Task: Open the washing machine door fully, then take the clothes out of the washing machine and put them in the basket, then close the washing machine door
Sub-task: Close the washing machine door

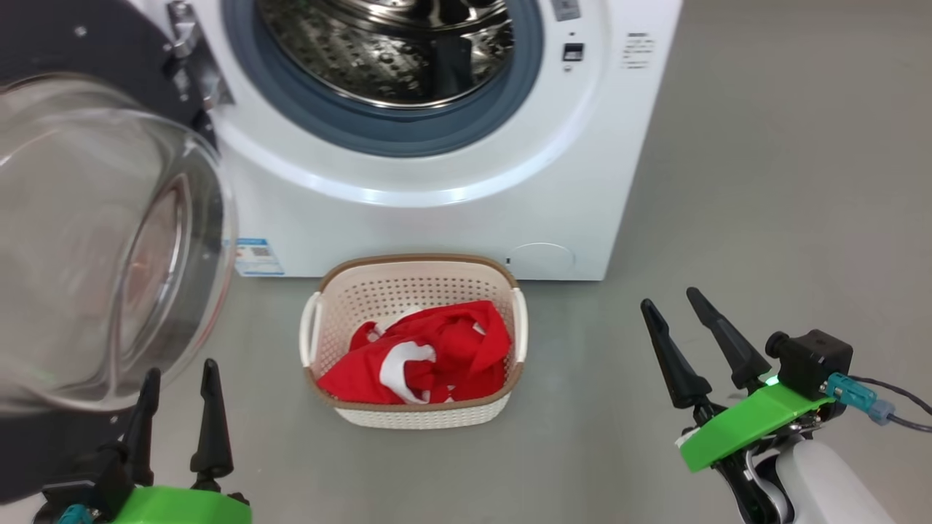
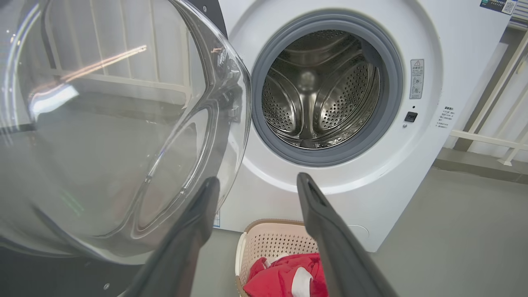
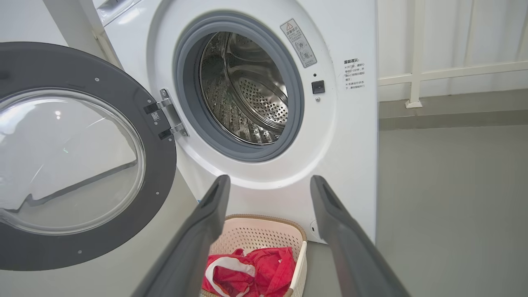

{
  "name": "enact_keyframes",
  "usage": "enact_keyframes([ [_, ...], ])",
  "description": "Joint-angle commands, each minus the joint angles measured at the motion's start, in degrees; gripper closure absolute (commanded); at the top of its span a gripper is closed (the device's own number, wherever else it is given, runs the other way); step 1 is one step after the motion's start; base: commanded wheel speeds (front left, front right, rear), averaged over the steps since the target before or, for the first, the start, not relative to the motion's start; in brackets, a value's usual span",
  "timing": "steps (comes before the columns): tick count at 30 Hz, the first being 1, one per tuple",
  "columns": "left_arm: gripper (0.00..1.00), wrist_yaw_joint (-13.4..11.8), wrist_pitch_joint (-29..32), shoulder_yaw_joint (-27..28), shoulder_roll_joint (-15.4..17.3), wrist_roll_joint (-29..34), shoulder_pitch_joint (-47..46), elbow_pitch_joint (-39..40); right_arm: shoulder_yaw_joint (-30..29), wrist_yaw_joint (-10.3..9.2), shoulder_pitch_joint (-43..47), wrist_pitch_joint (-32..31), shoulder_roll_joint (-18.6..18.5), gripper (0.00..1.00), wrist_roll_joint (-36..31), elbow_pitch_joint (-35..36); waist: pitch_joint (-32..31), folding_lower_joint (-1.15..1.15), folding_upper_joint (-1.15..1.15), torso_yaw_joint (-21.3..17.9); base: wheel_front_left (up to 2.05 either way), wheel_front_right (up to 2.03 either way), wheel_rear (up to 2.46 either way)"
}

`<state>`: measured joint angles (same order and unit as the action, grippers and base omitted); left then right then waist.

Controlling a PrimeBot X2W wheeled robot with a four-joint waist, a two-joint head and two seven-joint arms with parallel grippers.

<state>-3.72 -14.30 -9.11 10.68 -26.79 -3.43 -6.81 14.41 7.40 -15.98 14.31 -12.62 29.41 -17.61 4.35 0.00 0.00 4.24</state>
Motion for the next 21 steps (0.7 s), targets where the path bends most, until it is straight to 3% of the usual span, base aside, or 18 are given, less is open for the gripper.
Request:
enact_keyframes([
  [1, 0.00, -0.1, -0.7, 2.2, 0.9, 0.6, -1.0, 1.0, 1.3, 0.09, 0.7, 0.7, -0.2, 0.00, 0.3, 1.3, 0.2, 0.00, 0.00, 1.9, 0.00, 0.00, 0.00],
  [21, 0.00, -2.0, -0.4, 2.0, 0.6, 0.8, 0.4, 0.3, 2.8, 0.09, 1.4, 0.7, -0.3, 0.00, 0.9, 0.6, -1.7, 0.00, 0.00, 12.2, 0.00, 0.00, 0.00],
])
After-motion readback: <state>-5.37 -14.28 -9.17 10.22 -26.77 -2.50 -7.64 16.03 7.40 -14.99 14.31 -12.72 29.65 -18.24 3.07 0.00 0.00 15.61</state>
